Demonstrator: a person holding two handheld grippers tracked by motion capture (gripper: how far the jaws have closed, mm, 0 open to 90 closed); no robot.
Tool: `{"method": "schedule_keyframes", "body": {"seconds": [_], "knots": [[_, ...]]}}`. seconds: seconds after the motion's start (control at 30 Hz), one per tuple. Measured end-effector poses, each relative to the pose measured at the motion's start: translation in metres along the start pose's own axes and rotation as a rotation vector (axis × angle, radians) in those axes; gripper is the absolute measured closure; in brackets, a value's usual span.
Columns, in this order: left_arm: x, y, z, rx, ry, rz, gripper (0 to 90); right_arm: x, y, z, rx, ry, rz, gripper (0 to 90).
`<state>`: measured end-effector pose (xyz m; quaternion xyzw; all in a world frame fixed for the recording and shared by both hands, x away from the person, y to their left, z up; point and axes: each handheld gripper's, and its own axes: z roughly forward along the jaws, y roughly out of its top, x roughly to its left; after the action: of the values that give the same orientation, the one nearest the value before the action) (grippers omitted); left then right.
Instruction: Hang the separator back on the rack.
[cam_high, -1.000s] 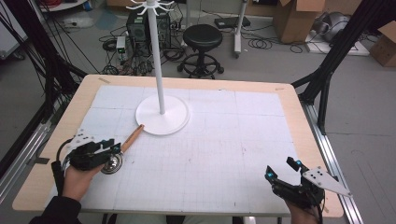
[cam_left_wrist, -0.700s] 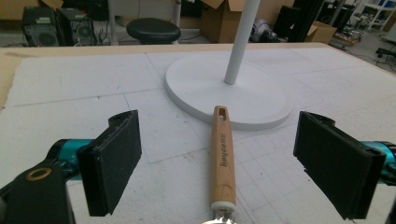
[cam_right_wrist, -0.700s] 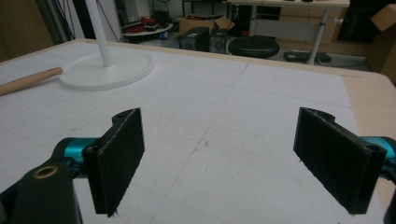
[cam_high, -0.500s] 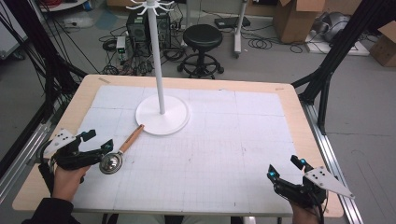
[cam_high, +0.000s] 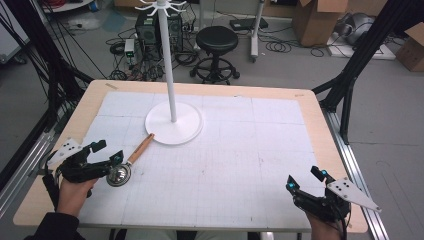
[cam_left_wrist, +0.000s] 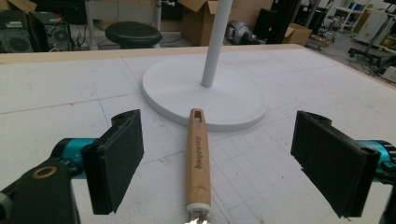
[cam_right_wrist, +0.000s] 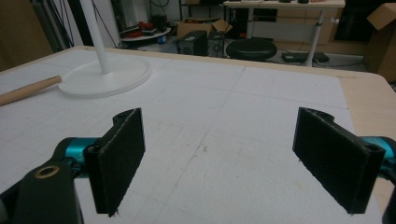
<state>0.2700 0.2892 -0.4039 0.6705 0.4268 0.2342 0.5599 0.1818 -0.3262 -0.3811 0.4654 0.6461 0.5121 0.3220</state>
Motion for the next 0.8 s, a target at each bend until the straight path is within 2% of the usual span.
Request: {"method": "schedule_keyframes", "body": {"seconds": [0.2,0.27,0.3,0.33,0.37,0.47,0.5,0.57,0.6,0.63,0.67,0.7,0.73,0.77,0.8], "knots": [[0.000,0.000,0.002,0.005,-0.004,0.000,17.3,0.002,0.001,-0.001,-0.003,-0.001,-0.002,15.5],[0.000,0.002,0.005,0.014,0.001,-0.017,18.1,0.001,0.000,0.000,0.001,0.001,0.005,15.5],[-0.002,0.006,0.009,0.035,0.007,-0.008,19.3,0.002,0.000,0.001,0.002,0.005,0.003,15.5],[-0.002,0.006,0.009,0.035,0.007,-0.008,19.8,0.002,0.000,0.001,0.002,0.005,0.003,15.5],[-0.004,0.007,0.015,0.044,-0.010,0.006,20.4,0.002,0.000,0.000,0.002,0.011,-0.001,15.5],[-0.005,0.006,0.023,0.065,-0.029,0.001,23.1,0.001,0.000,-0.001,-0.002,0.012,0.000,15.5],[-0.005,0.005,0.034,0.105,-0.027,0.008,23.5,0.000,0.000,-0.001,-0.003,0.011,0.005,15.5],[-0.005,0.005,0.040,0.121,-0.023,0.014,23.6,0.000,0.000,-0.001,-0.002,0.012,0.005,15.5],[-0.005,0.006,0.052,0.157,-0.021,0.017,23.7,0.000,0.000,0.000,0.003,0.015,0.006,15.5],[-0.005,0.006,0.052,0.157,-0.021,0.017,23.7,0.000,0.000,0.000,0.003,0.015,0.006,15.5],[-0.005,0.007,0.057,0.168,-0.021,0.022,23.7,0.000,0.000,0.000,0.002,0.015,0.003,15.5],[-0.006,0.008,0.070,0.204,-0.038,0.033,25.0,0.000,0.000,0.001,0.005,0.020,-0.001,15.6],[-0.006,0.008,0.070,0.204,-0.038,0.033,25.2,0.001,0.000,0.001,0.007,0.023,-0.001,15.5],[-0.009,0.010,0.083,0.266,-0.029,0.064,25.3,0.001,0.000,0.002,0.011,0.026,-0.002,15.6],[-0.009,0.010,0.083,0.266,-0.029,0.064,25.6,0.001,0.000,0.002,0.011,0.026,-0.002,15.6]]}}
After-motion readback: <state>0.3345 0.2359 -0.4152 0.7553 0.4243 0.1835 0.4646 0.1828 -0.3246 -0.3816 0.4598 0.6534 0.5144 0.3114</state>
